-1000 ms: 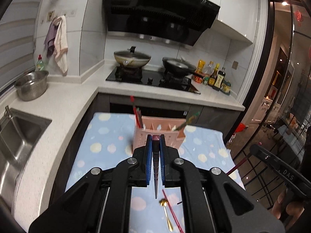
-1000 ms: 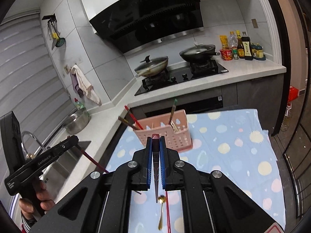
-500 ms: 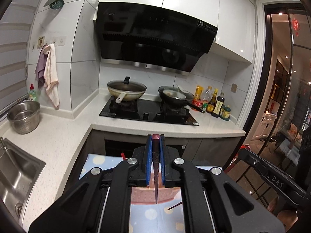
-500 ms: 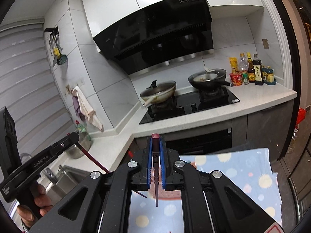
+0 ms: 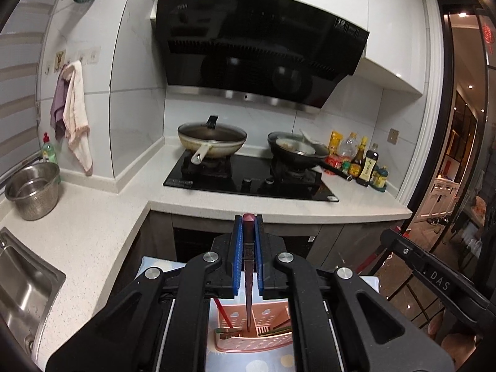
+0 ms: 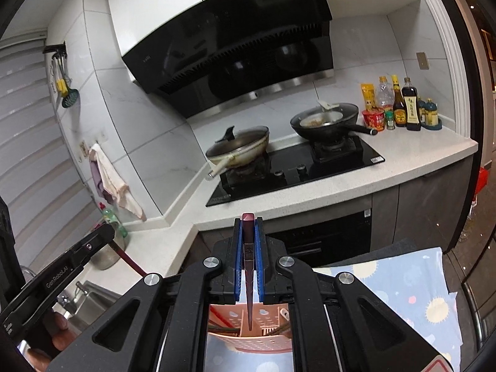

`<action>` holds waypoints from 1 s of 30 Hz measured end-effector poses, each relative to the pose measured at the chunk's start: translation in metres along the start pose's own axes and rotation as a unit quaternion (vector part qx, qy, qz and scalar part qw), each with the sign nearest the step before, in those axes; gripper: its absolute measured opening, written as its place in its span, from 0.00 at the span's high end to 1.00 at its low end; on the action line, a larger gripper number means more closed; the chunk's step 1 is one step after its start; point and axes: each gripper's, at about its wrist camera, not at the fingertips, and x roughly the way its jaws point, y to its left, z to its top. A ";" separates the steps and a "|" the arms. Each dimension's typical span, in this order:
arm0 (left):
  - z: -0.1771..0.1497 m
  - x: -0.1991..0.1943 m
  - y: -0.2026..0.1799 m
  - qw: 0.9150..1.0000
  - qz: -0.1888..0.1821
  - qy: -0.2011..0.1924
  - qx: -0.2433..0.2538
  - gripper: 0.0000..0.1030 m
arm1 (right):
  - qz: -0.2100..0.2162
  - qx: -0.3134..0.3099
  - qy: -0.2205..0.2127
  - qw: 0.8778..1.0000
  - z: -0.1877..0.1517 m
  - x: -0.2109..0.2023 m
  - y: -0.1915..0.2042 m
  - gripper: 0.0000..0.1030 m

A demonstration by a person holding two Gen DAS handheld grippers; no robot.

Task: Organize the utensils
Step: 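Lift both chopsticks and carry them above the pink holder, then open both tools to drop the chopsticks into the pink holder, then move both open tools back over the red chopstick and gold spoon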

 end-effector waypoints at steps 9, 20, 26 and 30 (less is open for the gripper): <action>-0.022 0.032 0.009 0.999 -0.001 0.034 -0.012 0.93 | -0.016 0.000 0.042 0.999 -0.025 0.035 -0.011 0.93; -0.033 0.042 0.017 0.998 0.018 0.048 -0.023 0.66 | -0.026 0.003 0.044 0.999 -0.036 0.037 -0.014 0.74; -0.038 0.037 0.020 0.998 0.022 0.051 -0.024 0.62 | -0.025 -0.009 0.041 0.999 -0.040 0.026 -0.009 0.74; -0.042 0.027 0.018 0.998 0.024 0.050 -0.018 0.62 | -0.025 -0.020 0.037 0.999 -0.044 0.013 -0.003 0.74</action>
